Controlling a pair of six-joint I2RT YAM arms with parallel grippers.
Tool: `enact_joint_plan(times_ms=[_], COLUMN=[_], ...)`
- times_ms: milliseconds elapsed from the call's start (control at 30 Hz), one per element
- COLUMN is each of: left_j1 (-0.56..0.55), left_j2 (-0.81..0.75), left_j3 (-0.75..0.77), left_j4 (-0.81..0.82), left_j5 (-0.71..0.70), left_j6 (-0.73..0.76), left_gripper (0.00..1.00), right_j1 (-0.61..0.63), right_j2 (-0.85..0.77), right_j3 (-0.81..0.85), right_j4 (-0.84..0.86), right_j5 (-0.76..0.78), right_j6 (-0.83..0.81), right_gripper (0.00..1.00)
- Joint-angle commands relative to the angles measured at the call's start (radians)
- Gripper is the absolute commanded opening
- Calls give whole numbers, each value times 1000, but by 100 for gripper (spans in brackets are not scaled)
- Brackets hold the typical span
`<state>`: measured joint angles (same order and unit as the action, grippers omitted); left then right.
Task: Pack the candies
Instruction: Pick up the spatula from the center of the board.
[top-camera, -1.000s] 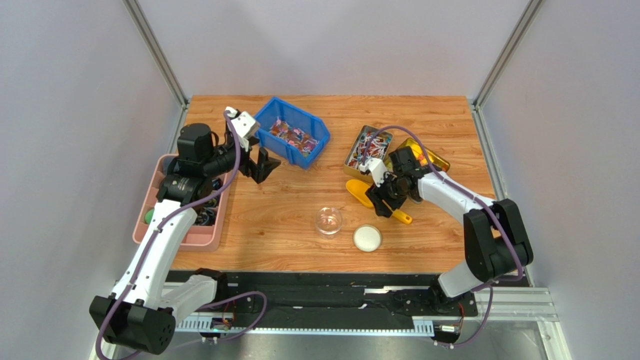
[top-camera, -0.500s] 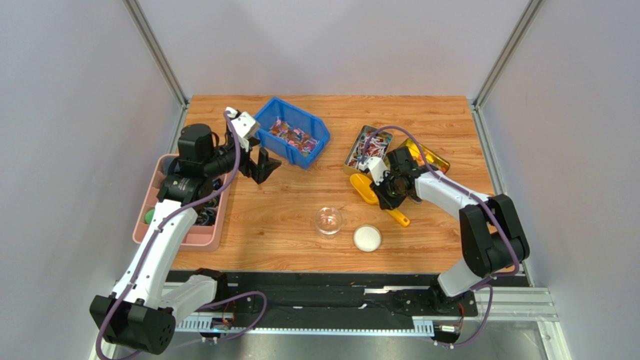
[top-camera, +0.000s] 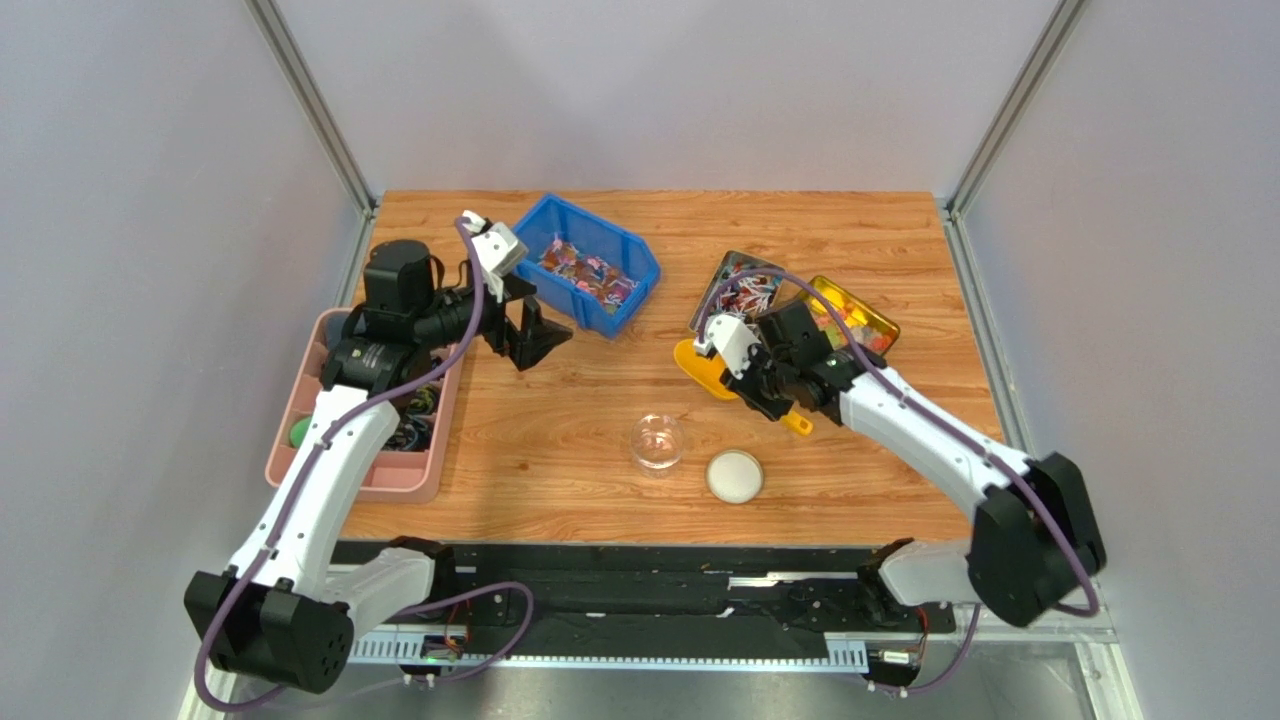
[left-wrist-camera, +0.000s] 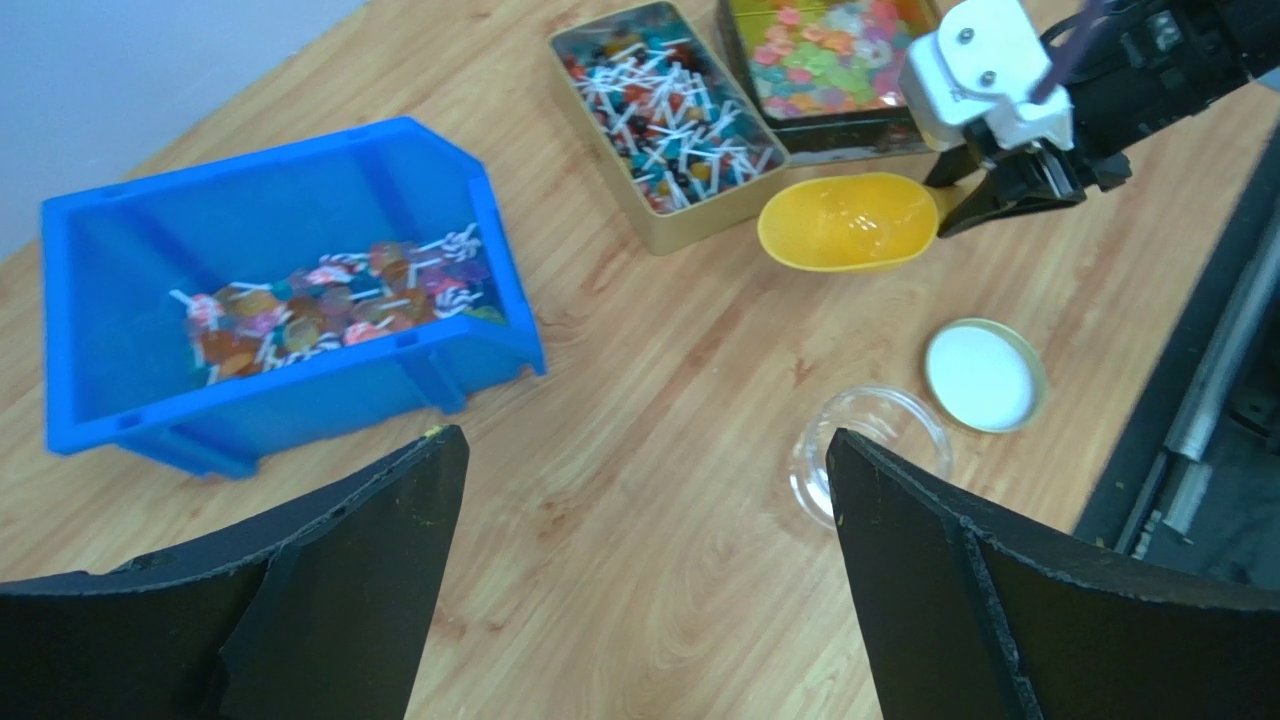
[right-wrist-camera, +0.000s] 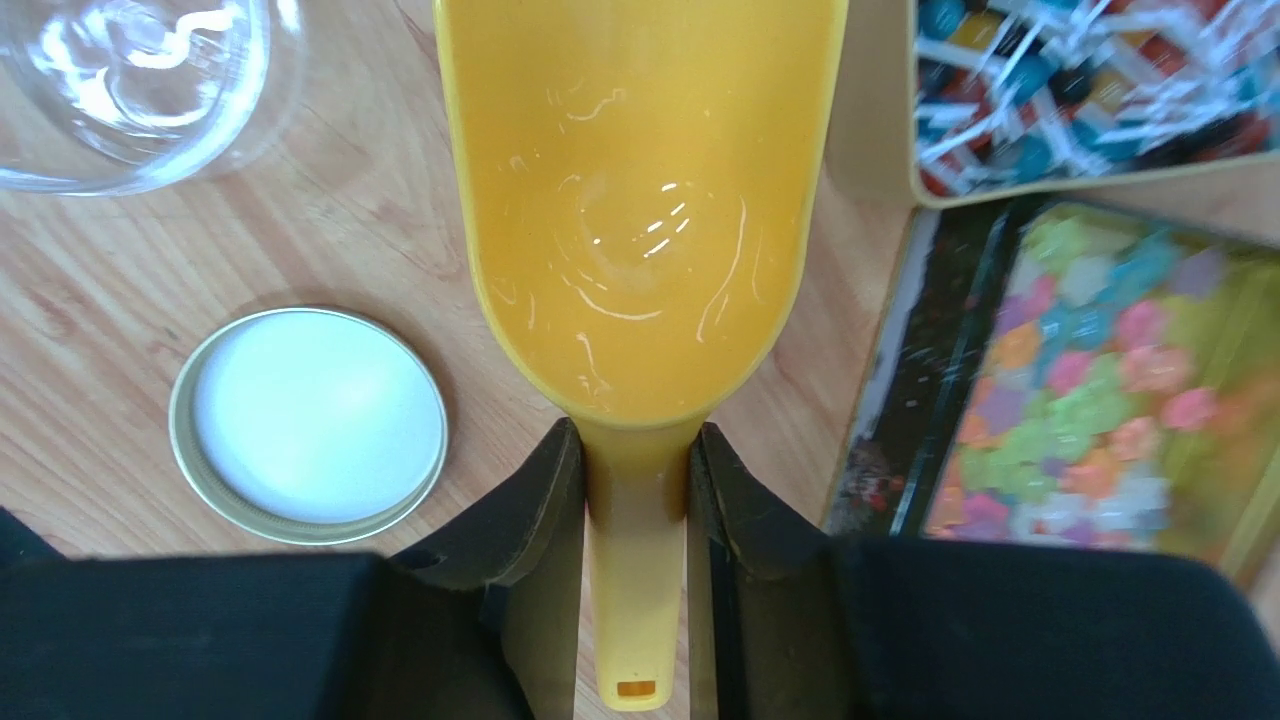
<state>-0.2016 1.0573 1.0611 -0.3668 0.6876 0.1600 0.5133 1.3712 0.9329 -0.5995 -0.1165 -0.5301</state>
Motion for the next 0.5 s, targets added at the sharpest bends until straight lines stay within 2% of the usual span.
enact_joint_plan(times_ms=[0, 167, 467], left_j1=[-2, -2, -8], left_j2=[49, 101, 265], left_j3=[114, 192, 289], left_j4=[-53, -115, -121], left_j5=[160, 311, 477], left_j6=[22, 49, -31], left_gripper=[99, 99, 97], right_j1=[134, 264, 381], right_j2=[-164, -268, -258], right_j3=[46, 64, 144], right_j4=[-22, -32, 50], right_j5=[151, 329, 552], right_j6=[-102, -179, -274], right_gripper=[0, 0, 0])
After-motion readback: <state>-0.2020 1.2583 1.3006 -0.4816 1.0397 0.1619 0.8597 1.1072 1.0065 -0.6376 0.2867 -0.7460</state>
